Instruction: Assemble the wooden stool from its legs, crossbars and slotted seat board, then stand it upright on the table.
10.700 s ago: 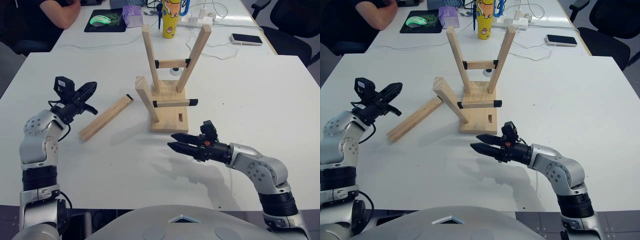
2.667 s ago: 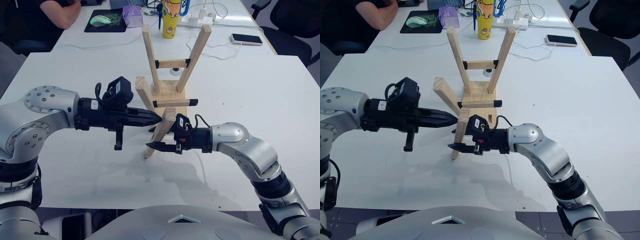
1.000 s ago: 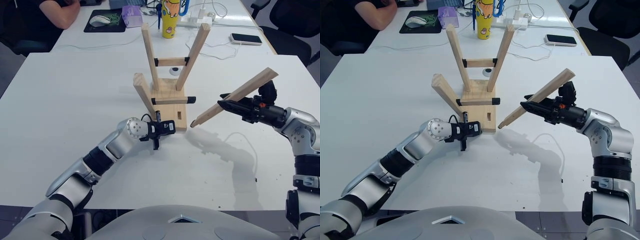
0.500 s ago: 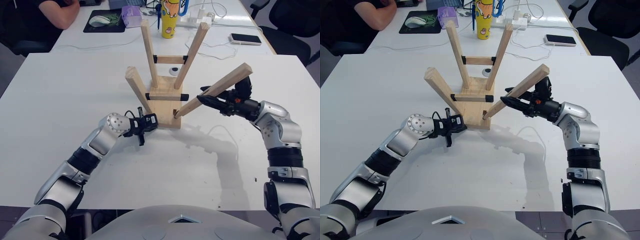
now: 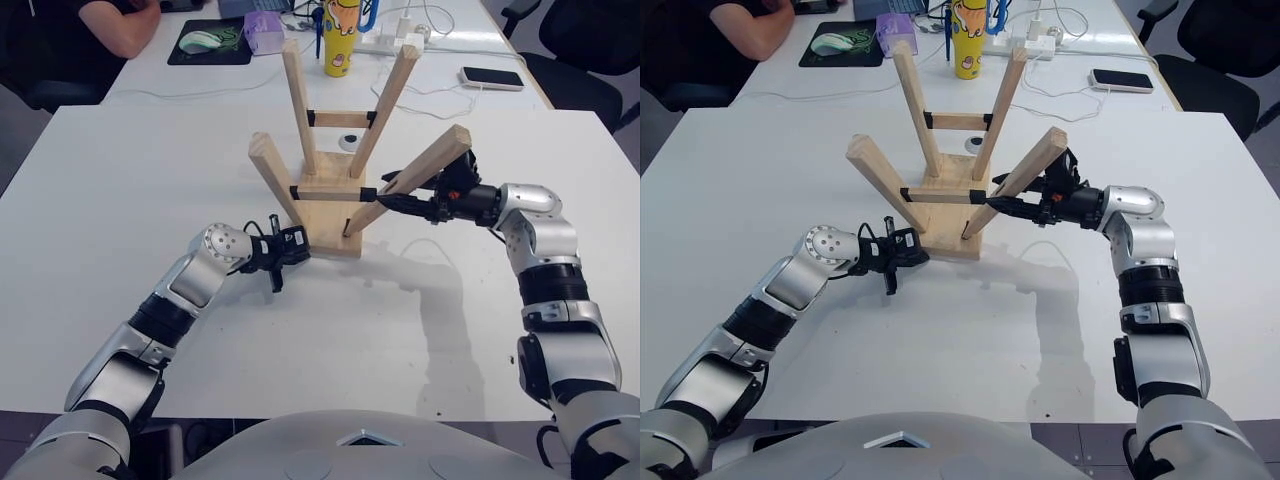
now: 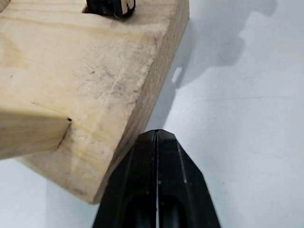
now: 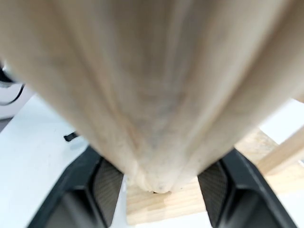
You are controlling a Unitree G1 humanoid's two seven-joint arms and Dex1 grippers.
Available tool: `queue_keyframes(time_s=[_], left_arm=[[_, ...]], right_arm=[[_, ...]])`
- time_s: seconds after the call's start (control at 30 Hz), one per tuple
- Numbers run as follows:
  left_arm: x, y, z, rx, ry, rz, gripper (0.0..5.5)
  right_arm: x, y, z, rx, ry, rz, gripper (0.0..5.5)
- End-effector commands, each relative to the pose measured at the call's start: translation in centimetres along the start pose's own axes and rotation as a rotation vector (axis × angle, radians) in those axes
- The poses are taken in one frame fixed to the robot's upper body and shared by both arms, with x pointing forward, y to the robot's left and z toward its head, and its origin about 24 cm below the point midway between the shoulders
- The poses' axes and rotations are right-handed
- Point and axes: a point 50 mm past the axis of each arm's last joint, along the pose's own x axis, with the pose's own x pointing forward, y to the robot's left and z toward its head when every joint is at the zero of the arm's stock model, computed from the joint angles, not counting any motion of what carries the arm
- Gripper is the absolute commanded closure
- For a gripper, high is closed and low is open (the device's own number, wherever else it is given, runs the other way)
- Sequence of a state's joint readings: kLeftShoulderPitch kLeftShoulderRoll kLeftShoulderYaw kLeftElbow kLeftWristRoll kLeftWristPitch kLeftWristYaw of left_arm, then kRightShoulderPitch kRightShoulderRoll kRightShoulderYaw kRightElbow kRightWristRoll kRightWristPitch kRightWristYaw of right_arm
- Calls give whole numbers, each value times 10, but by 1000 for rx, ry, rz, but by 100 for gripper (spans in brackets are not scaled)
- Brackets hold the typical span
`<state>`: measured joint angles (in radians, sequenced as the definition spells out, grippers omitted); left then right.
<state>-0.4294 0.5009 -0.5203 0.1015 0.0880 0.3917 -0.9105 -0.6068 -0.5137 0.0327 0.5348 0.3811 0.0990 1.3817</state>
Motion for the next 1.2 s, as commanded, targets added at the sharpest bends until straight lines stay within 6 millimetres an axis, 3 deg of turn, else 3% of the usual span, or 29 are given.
queue_keyframes(time_s=[0.03, 0.33, 0.73, 1.03, 1.2], left_arm=[[7, -16, -20, -74, 77, -70, 550], [8, -21, -19, -95, 61, -66, 550], [8, -22, -19, -139, 32, -40, 550], [12, -24, -15, -158, -1, -31, 550], [13, -26, -12, -174, -21, -19, 550]], right_arm=[[4, -9, 10, -63, 87, 56, 347], [7, -14, 10, -163, 223, 120, 347], [2, 11, -25, -12, 304, 194, 347], [2, 26, -38, -109, 421, 214, 347], [6, 35, -44, -36, 426, 213, 347]])
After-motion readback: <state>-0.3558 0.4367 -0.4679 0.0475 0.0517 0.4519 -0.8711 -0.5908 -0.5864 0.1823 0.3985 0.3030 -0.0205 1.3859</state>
